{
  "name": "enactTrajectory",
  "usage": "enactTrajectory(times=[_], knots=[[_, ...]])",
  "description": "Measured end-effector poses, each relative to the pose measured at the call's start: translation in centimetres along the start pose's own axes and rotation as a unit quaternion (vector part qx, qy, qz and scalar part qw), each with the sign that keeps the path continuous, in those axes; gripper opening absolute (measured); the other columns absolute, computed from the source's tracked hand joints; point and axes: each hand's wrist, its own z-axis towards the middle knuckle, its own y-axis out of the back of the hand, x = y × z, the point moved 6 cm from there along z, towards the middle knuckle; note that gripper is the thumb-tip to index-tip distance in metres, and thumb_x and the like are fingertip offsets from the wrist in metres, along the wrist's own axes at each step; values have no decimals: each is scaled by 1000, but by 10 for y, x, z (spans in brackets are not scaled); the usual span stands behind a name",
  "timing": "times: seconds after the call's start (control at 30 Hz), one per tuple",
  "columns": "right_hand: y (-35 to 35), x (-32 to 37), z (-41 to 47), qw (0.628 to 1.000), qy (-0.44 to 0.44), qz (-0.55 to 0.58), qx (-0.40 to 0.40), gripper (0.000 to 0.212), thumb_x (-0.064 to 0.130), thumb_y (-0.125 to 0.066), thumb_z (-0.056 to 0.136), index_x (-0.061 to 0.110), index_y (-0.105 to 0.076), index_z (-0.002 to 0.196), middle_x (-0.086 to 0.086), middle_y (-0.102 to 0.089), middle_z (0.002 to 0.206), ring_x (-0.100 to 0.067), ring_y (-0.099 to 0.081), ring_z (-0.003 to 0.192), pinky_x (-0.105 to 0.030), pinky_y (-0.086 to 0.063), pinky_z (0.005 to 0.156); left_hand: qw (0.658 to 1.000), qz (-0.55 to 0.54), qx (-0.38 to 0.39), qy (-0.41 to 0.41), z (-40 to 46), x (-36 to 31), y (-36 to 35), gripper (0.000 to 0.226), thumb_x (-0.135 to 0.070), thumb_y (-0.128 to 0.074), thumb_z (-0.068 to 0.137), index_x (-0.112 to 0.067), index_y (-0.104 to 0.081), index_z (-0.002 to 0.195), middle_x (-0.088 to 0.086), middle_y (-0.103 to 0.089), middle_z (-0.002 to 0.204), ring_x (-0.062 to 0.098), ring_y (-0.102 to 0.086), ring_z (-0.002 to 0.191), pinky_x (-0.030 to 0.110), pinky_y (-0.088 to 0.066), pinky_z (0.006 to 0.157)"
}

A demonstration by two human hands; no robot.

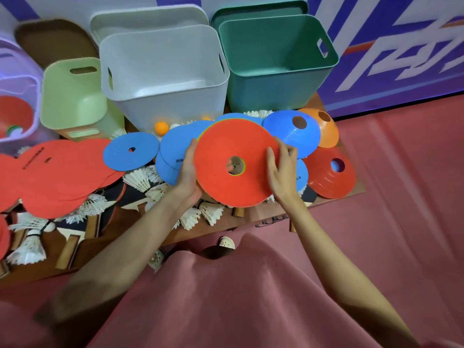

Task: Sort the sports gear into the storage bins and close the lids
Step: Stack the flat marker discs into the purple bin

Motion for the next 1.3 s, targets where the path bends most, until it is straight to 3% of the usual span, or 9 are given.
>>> enactTrajectory(times=[0.23, 0.33, 0.5, 0.6, 0.73, 0.83, 0.97, 1.2, 1.3], knots=[[-2, -3, 24, 999, 26, 18, -1, 29, 20, -50, 98, 1, -47, 121, -5, -60, 104, -14, -53, 86, -22, -37, 71, 999, -42, -3, 22, 10, -3, -26, 59, -62, -27, 95, -21, -67, 107, 7, -74, 101, 20, -70, 85, 35, -54, 75], [2, -7, 38, 1000, 12, 6, -24, 32, 23, -52, 97, 1, -49, 120, -2, -59, 100, -14, -53, 84, -23, -38, 71, 999, -50, 1, 18, 15, -6, -34, 60, -61, -30, 95, -18, -66, 114, 9, -73, 105, 23, -70, 93, 38, -55, 82], [4, -16, 62, 1000, 13, 8, -7, 29, 26, -48, 98, 2, -54, 115, 0, -59, 97, -16, -55, 84, -25, -39, 73, 999, -34, -22, -10, 28, -10, -47, 49, -54, -30, 98, -21, -66, 103, 7, -74, 89, 22, -68, 84, 41, -52, 85], [14, -28, 83, 999, 0, -24, -23, 31, 26, -42, 99, 5, -58, 116, -8, -51, 110, -21, -57, 89, -27, -40, 81, 998, -40, -41, -11, 36, -13, -49, 54, -56, -29, 98, -24, -71, 88, 6, -73, 77, 20, -66, 70, 36, -53, 73], [26, -51, 109, 993, -44, -107, -4, 46, 5, -47, 90, 10, -42, 135, -15, -32, 135, -23, -51, 68, -29, -42, 75, 996, -64, -61, -24, 41, -15, -44, 53, -54, -30, 99, -24, -72, 84, 3, -73, 74, 22, -64, 74, 38, -51, 75], [16, -60, 119, 982, -34, -171, 73, 63, -1, -53, 84, 8, -30, 142, -16, -24, 147, -30, -53, 72, -37, -46, 72, 995, -64, -64, -29, 43, -16, -36, 60, -55, -30, 98, -27, -77, 73, 2, -73, 74, 22, -63, 77, 43, -50, 86], [8, -61, 127, 969, -39, -219, 110, 73, 6, -60, 84, 8, -23, 146, -17, -18, 151, -38, -58, 88, -35, -41, 64, 996, -36, -72, -32, 42, -22, -32, 50, -55, -32, 98, -26, -71, 90, 2, -75, 82, 20, -67, 80, 44, -52, 88], [37, -23, 101, 983, -33, -183, -4, 94, 44, -81, 62, 14, -35, 138, -11, -33, 132, -30, -50, 107, -34, -42, 72, 996, -26, -64, -59, 44, -35, -23, 48, -55, -29, 99, -26, -66, 101, -2, -75, 88, 14, -72, 79, 30, -57, 67], [48, -9, 85, 988, -49, -145, -25, 94, 44, -79, 63, 20, -34, 141, -5, -34, 135, -27, -49, 114, -32, -40, 78, 994, -25, -76, -75, 43, -44, -22, 48, -55, -31, 98, -23, -66, 105, 4, -73, 98, 17, -70, 84, 33, -56, 75]])
